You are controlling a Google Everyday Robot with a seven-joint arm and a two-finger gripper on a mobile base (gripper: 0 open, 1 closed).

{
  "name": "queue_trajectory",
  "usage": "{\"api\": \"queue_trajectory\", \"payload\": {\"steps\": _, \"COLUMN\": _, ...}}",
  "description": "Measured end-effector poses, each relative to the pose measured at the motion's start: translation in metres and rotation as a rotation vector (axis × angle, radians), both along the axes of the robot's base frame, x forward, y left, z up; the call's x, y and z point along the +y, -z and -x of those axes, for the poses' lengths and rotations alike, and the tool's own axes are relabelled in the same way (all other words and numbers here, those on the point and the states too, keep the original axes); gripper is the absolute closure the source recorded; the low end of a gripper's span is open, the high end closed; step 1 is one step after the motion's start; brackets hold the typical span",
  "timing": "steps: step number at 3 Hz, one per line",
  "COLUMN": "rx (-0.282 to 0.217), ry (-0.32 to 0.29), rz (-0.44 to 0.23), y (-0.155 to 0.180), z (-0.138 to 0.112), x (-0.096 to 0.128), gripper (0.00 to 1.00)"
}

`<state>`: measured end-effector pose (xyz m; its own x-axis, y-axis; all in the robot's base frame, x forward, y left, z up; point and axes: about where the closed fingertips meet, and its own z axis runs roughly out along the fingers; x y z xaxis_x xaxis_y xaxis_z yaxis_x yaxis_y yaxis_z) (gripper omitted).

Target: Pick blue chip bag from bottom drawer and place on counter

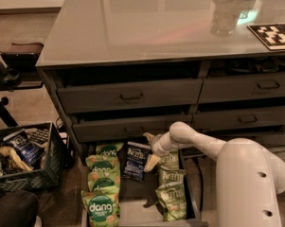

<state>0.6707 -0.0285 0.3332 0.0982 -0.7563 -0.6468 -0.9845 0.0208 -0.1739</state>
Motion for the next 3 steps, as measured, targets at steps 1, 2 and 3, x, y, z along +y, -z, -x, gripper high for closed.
{"api": "queue_trajectory", "payload": {"steps": 1, "rx": 0.0, "ry": 0.0, "rz": 0.0, "y": 0.0, "z": 0.0, "x": 0.0, "gripper": 0.0}}
{"api": "queue_trajectory", "payload": {"steps": 2, "rx": 0.039, "ry": 0.027, "rz": 0.026, "y": 0.032, "z": -0.006, "x": 0.005, "gripper": 0.0}}
{"api": "queue_trajectory", "payload": {"steps": 3, "rx": 0.107, "ry": 0.039, "rz": 0.066, "y": 0.085, "z": -0.012, "x": 0.008, "gripper": 0.0}}
